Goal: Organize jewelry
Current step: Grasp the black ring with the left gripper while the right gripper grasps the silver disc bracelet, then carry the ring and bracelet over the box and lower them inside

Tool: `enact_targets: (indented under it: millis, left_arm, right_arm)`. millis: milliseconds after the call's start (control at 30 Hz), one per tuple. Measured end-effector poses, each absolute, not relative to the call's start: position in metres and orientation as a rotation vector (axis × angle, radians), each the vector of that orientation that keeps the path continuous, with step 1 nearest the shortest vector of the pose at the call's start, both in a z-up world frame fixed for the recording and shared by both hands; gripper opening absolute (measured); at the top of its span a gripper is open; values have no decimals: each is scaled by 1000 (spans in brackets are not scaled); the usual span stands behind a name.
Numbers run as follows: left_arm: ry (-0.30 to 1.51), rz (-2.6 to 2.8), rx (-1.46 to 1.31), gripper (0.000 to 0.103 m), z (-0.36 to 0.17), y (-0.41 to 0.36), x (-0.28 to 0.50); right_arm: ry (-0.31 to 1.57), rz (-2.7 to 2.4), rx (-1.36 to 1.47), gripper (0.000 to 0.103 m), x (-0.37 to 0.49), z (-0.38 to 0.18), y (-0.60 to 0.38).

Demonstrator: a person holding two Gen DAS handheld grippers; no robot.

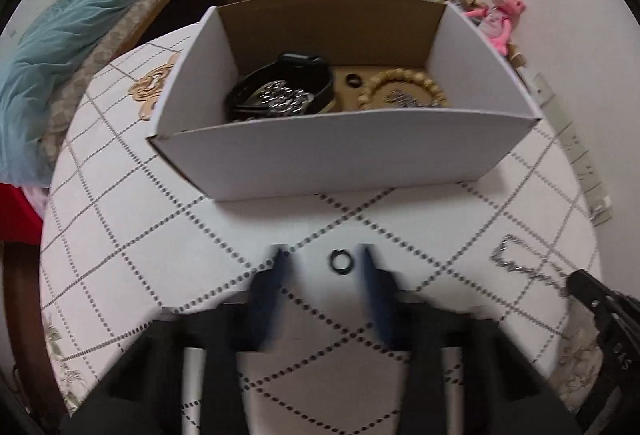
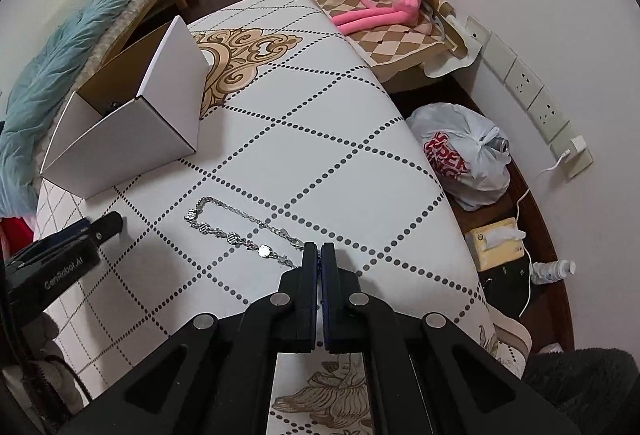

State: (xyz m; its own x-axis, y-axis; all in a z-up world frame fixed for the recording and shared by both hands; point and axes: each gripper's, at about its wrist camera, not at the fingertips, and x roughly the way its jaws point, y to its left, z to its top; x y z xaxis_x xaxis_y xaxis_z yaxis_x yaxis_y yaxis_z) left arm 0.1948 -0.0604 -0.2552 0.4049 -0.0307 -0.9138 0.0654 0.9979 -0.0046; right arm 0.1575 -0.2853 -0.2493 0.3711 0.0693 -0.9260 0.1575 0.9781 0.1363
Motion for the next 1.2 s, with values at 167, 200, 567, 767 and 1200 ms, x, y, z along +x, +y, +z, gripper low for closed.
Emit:
enact_targets:
  millis: [167, 200, 567, 767, 1200]
  left_arm:
    - [1146, -80, 16, 10, -254, -58, 195]
    - [1142, -80, 11, 10, -252, -57, 194]
    - [1075, -153, -64, 10, -193, -39, 170]
    - [1014, -202, -87, 10, -141, -30, 175]
    - [1082, -214, -150, 10, -136, -1, 274]
  right_arm:
    - [1172, -35, 223, 2, 159, -236, -283]
    - [1163, -24, 226, 2, 160, -231, -281]
    - [1032, 133, 248, 2, 170, -142, -261]
    - [975, 219, 254, 2, 189, -92, -254]
    - [1070, 339, 196, 2, 291, -91, -201]
